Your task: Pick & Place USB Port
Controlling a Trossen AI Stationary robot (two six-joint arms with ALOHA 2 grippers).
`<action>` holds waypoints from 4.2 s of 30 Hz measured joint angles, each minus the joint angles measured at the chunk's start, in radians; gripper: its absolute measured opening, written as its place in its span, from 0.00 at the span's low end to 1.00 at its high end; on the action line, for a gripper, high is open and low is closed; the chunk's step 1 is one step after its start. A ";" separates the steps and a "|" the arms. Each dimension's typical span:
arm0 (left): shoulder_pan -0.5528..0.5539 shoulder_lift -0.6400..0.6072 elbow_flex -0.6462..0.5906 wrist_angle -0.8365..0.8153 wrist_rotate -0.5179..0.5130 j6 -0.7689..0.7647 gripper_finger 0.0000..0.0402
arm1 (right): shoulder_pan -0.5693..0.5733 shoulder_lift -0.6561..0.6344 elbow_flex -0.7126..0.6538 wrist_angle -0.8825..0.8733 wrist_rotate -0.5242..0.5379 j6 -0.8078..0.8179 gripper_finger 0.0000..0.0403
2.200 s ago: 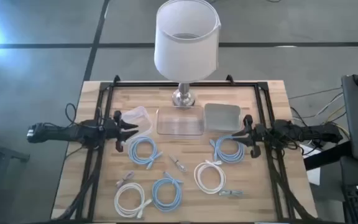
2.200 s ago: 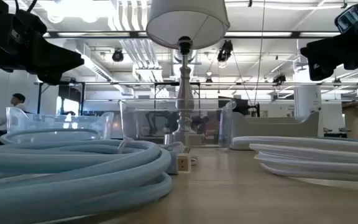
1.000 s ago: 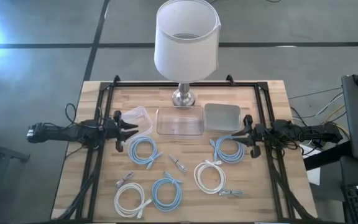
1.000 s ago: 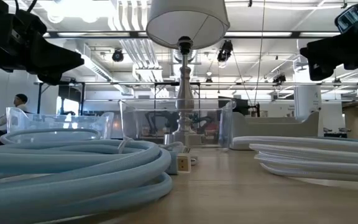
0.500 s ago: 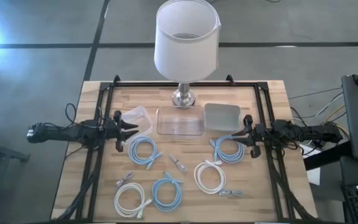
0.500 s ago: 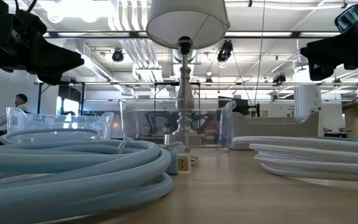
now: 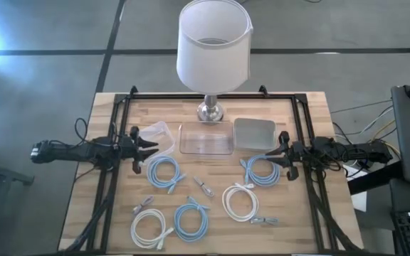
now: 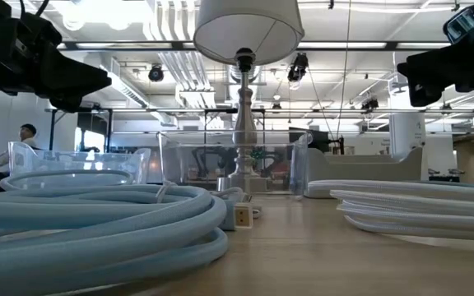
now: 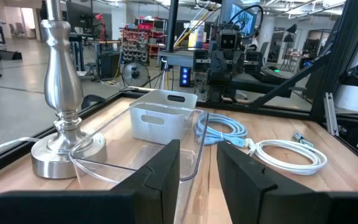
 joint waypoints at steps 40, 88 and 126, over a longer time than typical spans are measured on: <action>-0.001 0.000 0.000 0.000 0.000 0.000 0.27 | 0.000 0.000 0.000 0.000 0.000 -0.001 0.17; 0.000 0.000 0.000 0.000 0.000 0.000 0.27 | 0.000 0.000 0.000 0.000 0.000 0.000 0.20; 0.000 0.000 0.017 0.019 -0.221 0.105 0.35 | 0.000 0.000 0.000 0.000 0.000 0.000 0.17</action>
